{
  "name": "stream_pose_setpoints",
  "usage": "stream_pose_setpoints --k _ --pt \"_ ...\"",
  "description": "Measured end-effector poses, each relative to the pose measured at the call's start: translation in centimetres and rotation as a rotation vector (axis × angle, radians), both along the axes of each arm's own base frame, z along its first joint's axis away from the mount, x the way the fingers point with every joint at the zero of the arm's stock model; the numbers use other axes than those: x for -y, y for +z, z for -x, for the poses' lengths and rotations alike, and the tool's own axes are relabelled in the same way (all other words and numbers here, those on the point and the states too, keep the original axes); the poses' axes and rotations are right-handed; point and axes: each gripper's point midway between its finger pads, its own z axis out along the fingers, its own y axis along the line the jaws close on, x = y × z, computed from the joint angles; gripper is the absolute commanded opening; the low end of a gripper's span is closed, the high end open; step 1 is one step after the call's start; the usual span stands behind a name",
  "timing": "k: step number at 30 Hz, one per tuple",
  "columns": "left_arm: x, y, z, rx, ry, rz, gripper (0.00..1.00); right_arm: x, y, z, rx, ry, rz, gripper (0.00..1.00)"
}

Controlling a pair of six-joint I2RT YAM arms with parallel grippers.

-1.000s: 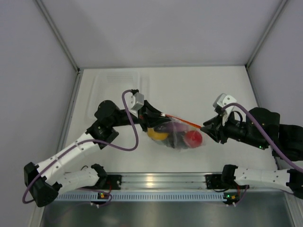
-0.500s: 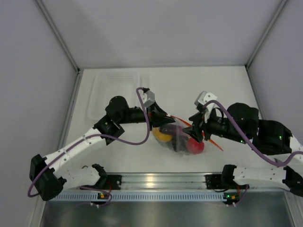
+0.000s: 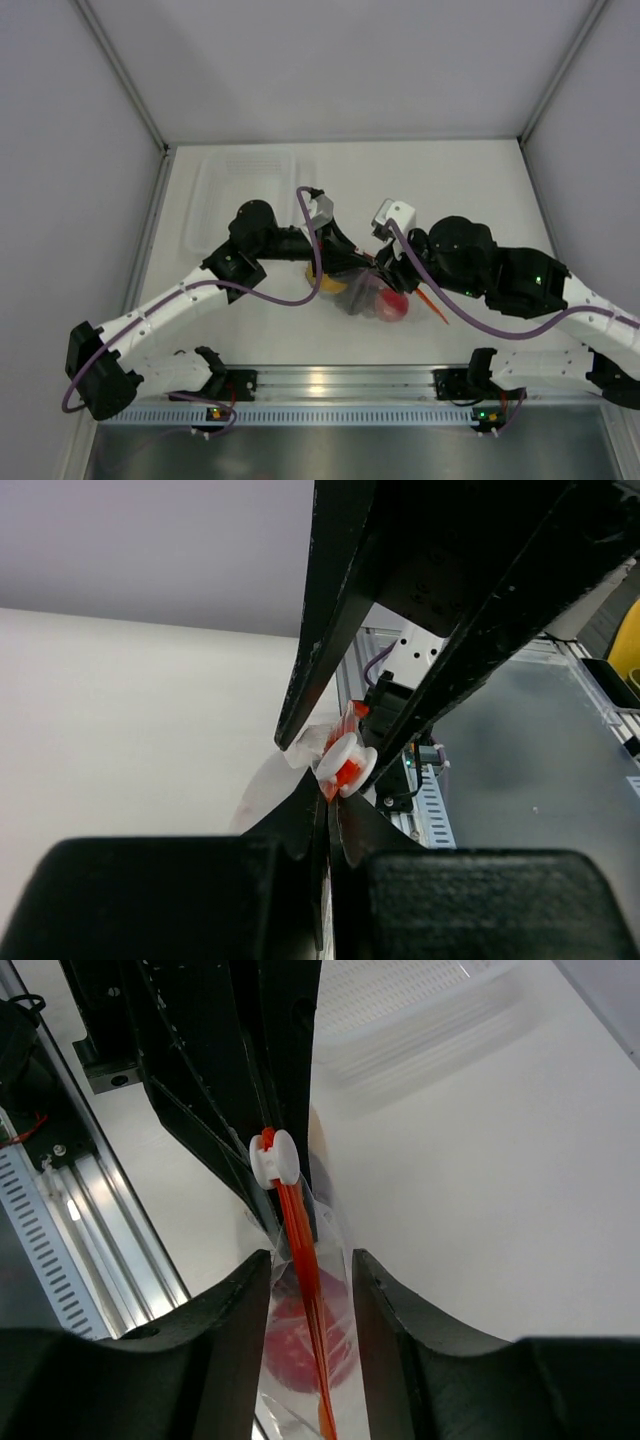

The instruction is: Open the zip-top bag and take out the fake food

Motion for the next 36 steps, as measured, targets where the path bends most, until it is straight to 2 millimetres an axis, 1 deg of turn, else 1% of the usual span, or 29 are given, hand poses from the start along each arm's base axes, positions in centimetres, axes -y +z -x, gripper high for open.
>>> stream_pose_setpoints --k 1,5,6,7,9,10,12,20,21,23,24,25,27,29,30,34,35,36 --pt "0.0 0.0 0.1 0.0 -0.006 0.0 0.0 0.0 -0.1 0.0 0.003 0.002 0.005 0.31" --pt "-0.1 0.0 0.1 0.006 -0.011 0.0 0.0 -0.1 -0.3 0.0 0.011 0.014 0.014 0.3" --pt "-0.1 0.0 0.1 0.008 -0.012 0.0 0.0 -0.1 -0.3 0.0 0.011 0.015 0.016 0.28" --pt "-0.1 0.0 0.2 0.011 -0.014 -0.001 0.0 -0.1 -0.4 0.0 0.013 0.017 0.018 0.21" --pt "-0.1 -0.1 0.1 0.019 -0.012 -0.001 0.0 -0.2 -0.6 0.1 0.011 0.028 0.022 0.13" --pt "-0.1 -0.1 0.0 0.02 -0.011 -0.004 0.0 -0.2 -0.7 0.2 0.011 0.033 0.024 0.06" --pt "-0.2 -0.4 0.0 0.02 -0.01 -0.012 0.0 -0.2 -0.9 0.2 0.01 0.04 0.034 0.0" --pt "-0.5 -0.9 0.4 0.06 -0.035 -0.052 0.0 0.0 -1.0 0.2 0.01 0.033 0.041 0.0" --pt "-0.6 -0.9 0.4 0.067 -0.037 -0.055 0.07 0.0 -1.0 0.2 0.007 0.032 0.039 0.0" --pt "-0.7 -0.9 0.7 0.082 -0.047 -0.059 0.3 -0.1 -1.0 0.3 0.0 0.033 0.035 0.0" --pt "-0.7 -0.8 0.8 0.088 -0.056 -0.058 0.36 -0.1 -1.0 0.3 -0.004 0.032 0.033 0.0" --pt "-0.8 -0.7 1.0 0.091 -0.065 -0.056 0.38 -0.1 -1.0 0.3 -0.008 0.03 0.031 0.0" --pt "-0.9 -0.4 1.4 0.093 -0.077 -0.053 0.38 -0.1 -1.0 0.4 -0.013 0.029 0.028 0.0" --pt "-1.1 -0.2 1.5 0.095 -0.078 -0.052 0.32 -0.2 -1.0 0.4 -0.017 0.03 0.025 0.0" --pt "-1.1 -0.2 1.5 0.096 -0.076 -0.052 0.27 -0.2 -1.0 0.4 -0.018 0.03 0.024 0.0" --pt "-1.4 0.2 1.5 0.108 -0.058 -0.048 0.16 -0.3 -1.0 0.6 -0.026 0.034 0.018 0.0" --pt "-1.5 0.3 1.5 0.113 -0.053 -0.045 0.09 -0.3 -1.0 0.6 -0.026 0.036 0.016 0.0" --pt "-1.6 0.5 1.5 0.117 -0.045 -0.043 0.06 -0.3 -0.9 0.6 -0.026 0.036 0.015 0.0"
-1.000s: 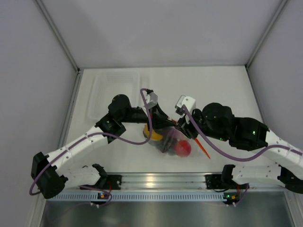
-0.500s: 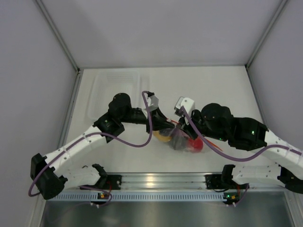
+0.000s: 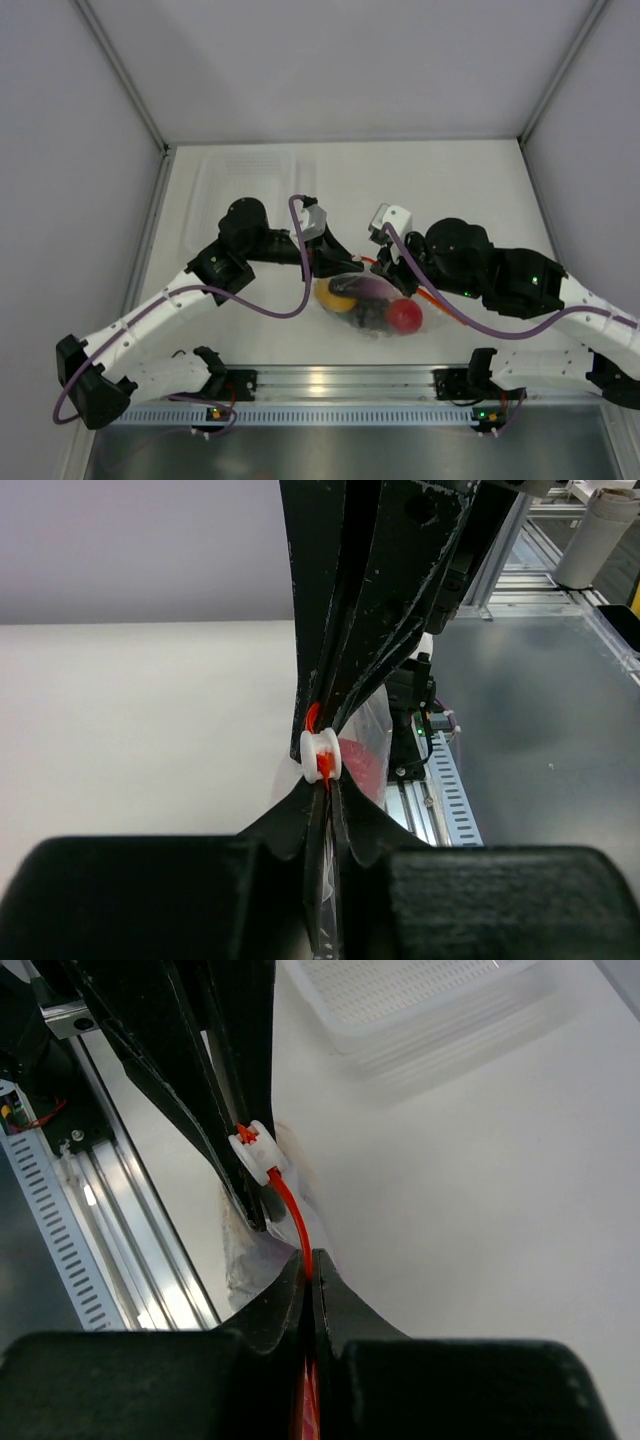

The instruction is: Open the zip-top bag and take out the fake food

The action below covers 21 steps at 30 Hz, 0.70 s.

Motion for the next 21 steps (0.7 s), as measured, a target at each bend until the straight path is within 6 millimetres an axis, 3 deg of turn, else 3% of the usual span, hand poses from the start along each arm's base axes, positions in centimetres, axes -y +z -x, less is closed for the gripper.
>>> stream_pose_setpoints --k 2,14,15,16,17,21 --pt "-0.12 0.25 -0.06 0.012 0.01 0.007 0.0 -0.02 0.07 0.05 0.0 0.003 -0.004 0.0" --pt "-0.13 0.33 -0.03 0.015 0.011 0.009 0.0 0.16 0.48 0.16 -0.001 -0.002 -0.024 0.0" --pt "-0.12 0.33 -0.07 0.015 0.014 0.009 0.0 0.18 0.47 0.14 -0.001 -0.003 -0.025 0.05" --pt "-0.11 0.33 -0.15 0.014 0.019 0.009 0.0 0.2 0.38 0.17 -0.001 -0.003 -0.027 0.21" --pt "-0.1 0.31 -0.22 0.014 0.023 0.008 0.0 0.16 0.25 0.2 -0.006 -0.003 -0.029 0.3" --pt "-0.02 0.21 -0.28 0.007 0.022 0.002 0.0 0.5 -0.25 0.37 -0.006 -0.003 -0.031 0.36"
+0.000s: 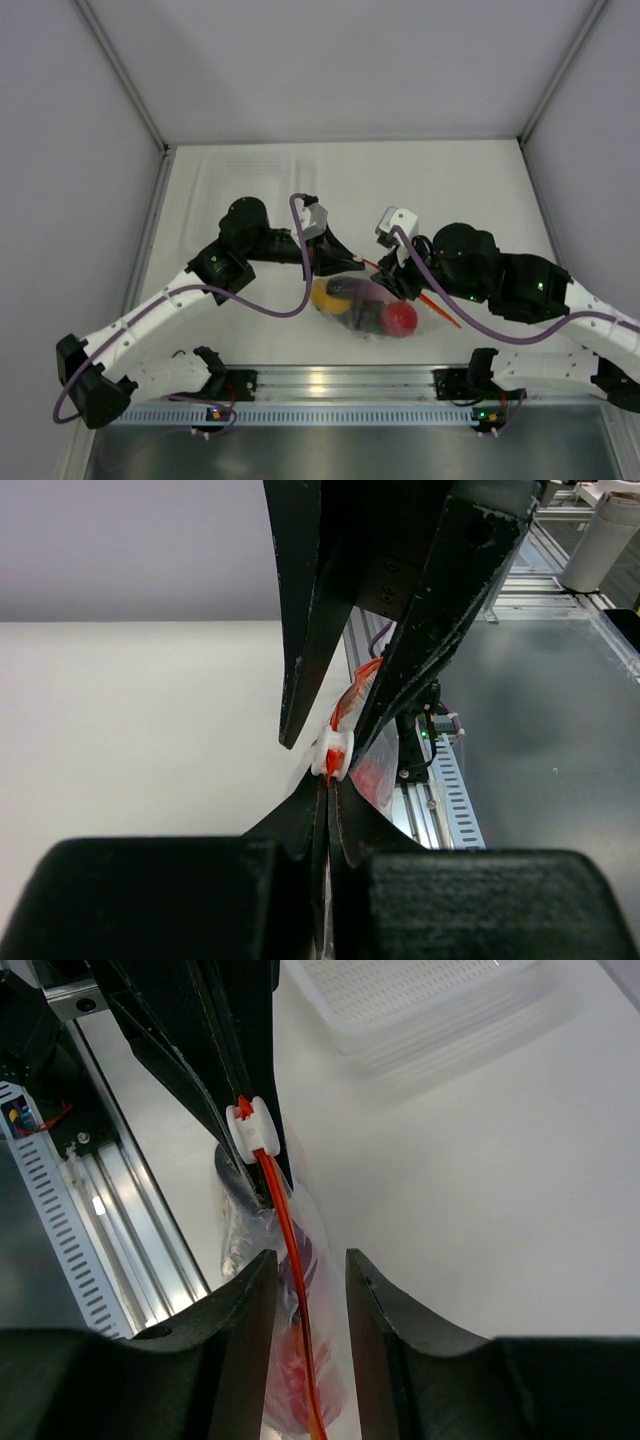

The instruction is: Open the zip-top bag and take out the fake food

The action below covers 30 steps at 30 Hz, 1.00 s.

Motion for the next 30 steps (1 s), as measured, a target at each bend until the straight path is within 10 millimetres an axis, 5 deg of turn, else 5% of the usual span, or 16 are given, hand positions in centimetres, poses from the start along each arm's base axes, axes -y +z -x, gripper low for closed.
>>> stream_pose_setpoints --k 6,12,20,30 --pt "0.3 0.1 -0.2 -0.006 -0.006 -0.003 0.0 0.1 0.2 0.4 -0.007 0.012 -0.025 0.48" --pt "0.4 -0.4 0.0 -0.016 -0.027 -0.013 0.0 0.0 2.5 0.8 0.005 0.02 -0.105 0.52" --pt "0.5 -0.7 0.2 -0.024 -0.045 -0.021 0.0 -1.8 7.4 0.2 0.046 0.049 -0.178 0.4" --pt "0.5 -0.5 0.6 -0.036 -0.068 -0.022 0.0 -3.3 6.8 0.9 0.025 0.127 -0.149 0.34"
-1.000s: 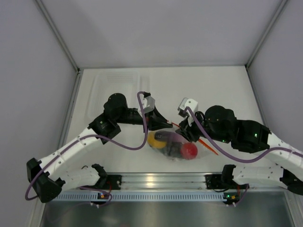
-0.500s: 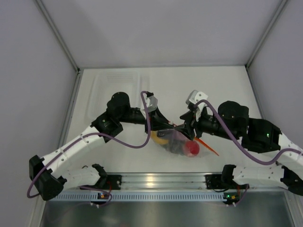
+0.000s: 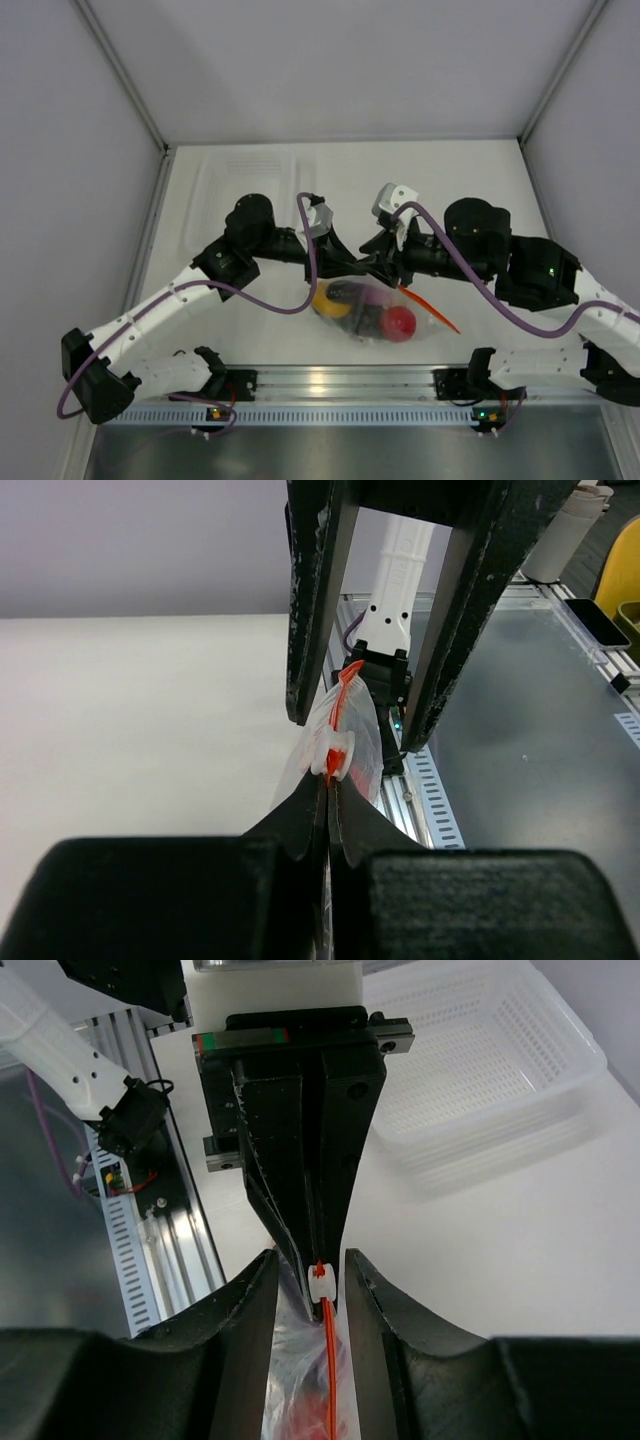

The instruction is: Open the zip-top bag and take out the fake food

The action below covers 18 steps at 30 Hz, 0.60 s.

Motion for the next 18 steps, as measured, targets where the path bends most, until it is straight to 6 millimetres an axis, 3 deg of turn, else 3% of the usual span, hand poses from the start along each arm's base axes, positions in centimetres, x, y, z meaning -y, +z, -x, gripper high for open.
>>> stream_pose_setpoints --k 7,15,18 --pt "0.0 0.6 0.2 0.004 -0.007 0.009 0.0 0.2 -1.3 0.2 -0.001 0.02 0.027 0.36" --pt "-0.1 0.6 0.2 0.002 -0.009 0.008 0.0 0.3 -2.3 -0.1 -0.004 0.02 0.05 0.15" --pt "-0.1 0.7 0.2 0.003 -0.007 0.009 0.0 0.3 -2.2 0.0 -0.005 0.026 0.046 0.22"
